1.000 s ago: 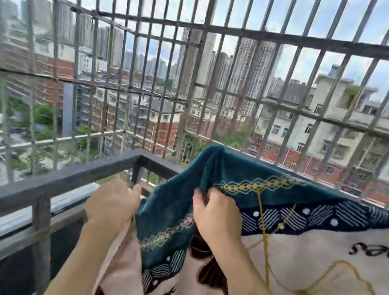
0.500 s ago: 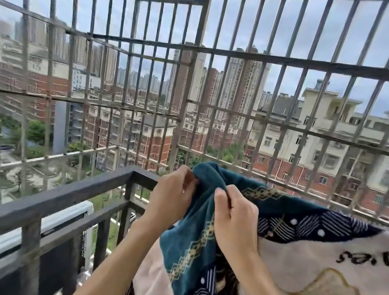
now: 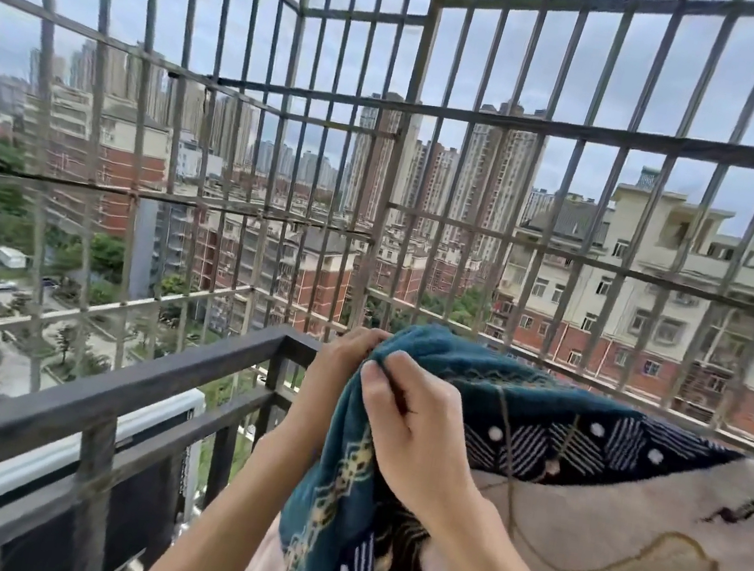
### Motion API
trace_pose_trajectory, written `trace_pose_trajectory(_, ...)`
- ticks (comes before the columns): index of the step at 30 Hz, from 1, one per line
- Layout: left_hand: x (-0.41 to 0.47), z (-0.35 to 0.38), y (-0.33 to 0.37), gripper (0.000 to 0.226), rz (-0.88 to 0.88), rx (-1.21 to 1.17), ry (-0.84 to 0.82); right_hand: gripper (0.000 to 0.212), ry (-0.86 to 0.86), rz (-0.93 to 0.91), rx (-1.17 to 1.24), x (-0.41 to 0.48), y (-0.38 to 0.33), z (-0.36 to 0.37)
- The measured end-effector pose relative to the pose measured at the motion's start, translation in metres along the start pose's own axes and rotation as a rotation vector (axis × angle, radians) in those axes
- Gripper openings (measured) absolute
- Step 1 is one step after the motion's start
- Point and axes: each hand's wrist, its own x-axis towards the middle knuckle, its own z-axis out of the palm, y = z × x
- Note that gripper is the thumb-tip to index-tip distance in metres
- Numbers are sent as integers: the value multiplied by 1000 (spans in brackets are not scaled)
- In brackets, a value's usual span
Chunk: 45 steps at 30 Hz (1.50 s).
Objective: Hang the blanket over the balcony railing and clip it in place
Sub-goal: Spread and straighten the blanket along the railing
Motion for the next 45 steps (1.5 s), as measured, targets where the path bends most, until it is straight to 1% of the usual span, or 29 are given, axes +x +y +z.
trace_pose_trajectory(1, -2, -1, -3, 15, 9, -26, -6, 37, -43, -9, 3, -7, 0, 3)
trace_pose_trajectory(2, -5, -2, -8, 12, -24, -103, -33, 39, -84, -2, 8, -14, 2, 6)
trace_pose_trajectory(3, -11, -3, -13, 9, -15, -116, -68, 40, -124, 23, 18, -23, 5, 8)
trace_pose_trajectory(4, -17, -3, -18, 12, -15, -110, -73, 41, -162, 66, 28, -33, 11, 11)
trace_pose_trajectory(5, -25, -3, -24, 19, -21, -101, -76, 40, -200, 125, 31, -45, 18, 13)
trace_pose_trajectory(7, -36, -1, -31, 43, -132, -208, -74, 38, -280, 273, 4, -66, 37, 16)
trace_pose_trajectory(8, -40, 0, -31, 53, -204, -289, -107, 37, -315, 345, -27, -74, 47, 16)
trace_pose_trajectory(9, -41, 2, -30, 58, -237, -307, -151, 36, -343, 405, -58, -80, 55, 15)
trace_pose_trajectory(10, -43, 4, -27, 56, -206, -241, -185, 37, -370, 448, -85, -83, 62, 13)
trace_pose_trajectory(11, -44, 10, -27, 49, -152, -146, -194, 39, -391, 461, -115, -85, 67, 11)
trace_pose_trajectory(12, -45, 17, -27, 43, -95, -50, -178, 39, -407, 454, -161, -86, 71, 10)
trace_pose_trajectory(13, -46, 25, -27, 42, -59, 21, -151, 38, -421, 436, -215, -86, 73, 9)
trace_pose_trajectory(15, -49, 39, -32, 42, -17, 58, -117, 34, -445, 410, -334, -87, 77, 9)
trace_pose_trajectory(17, -57, 48, -45, 41, 2, 83, -121, 30, -497, 384, -471, -93, 83, 12)
trace_pose_trajectory(19, -77, 54, -67, 39, -22, 103, -174, 30, -571, 381, -562, -110, 89, 19)
trace_pose_trajectory(22, -127, 63, -104, 37, -74, 142, -259, 31, -724, 431, -577, -157, 102, 38)
trace_pose_trajectory(25, -181, 75, -136, 36, -156, 159, -300, 32, -876, 481, -594, -201, 113, 59)
trace_pose_trajectory(27, -208, 83, -150, 37, -212, 177, -322, 34, -947, 533, -615, -220, 119, 68)
trace_pose_trajectory(30, -226, 92, -154, 41, -268, 180, -321, 34, -970, 582, -617, -237, 127, 74)
trace_pose_trajectory(33, -232, 97, -151, 37, -297, 187, -284, 32, -896, 605, -637, -249, 133, 74)
trace_pose_trajectory(35, -237, 97, -153, 39, -332, 190, -271, 30, -837, 647, -619, -255, 135, 73)
trace_pose_trajectory(37, -243, 92, -154, 39, -385, 192, -277, 29, -787, 717, -502, -263, 137, 68)
trace_pose_trajectory(38, -246, 89, -156, 37, -416, 195, -279, 28, -788, 768, -430, -269, 138, 62)
trace_pose_trajectory(40, -255, 82, -159, 32, -470, 215, -273, 27, -850, 878, -359, -292, 141, 49)
trace_pose_trajectory(41, -259, 78, -161, 30, -484, 241, -274, 27, -908, 954, -345, -308, 145, 41)
trace_pose_trajectory(43, -273, 76, -167, 28, -513, 295, -334, 34, -992, 1142, -319, -342, 150, 24)
trace_pose_trajectory(45, -286, 77, -174, 29, -580, 340, -446, 39, -1006, 1320, -320, -368, 151, 8)
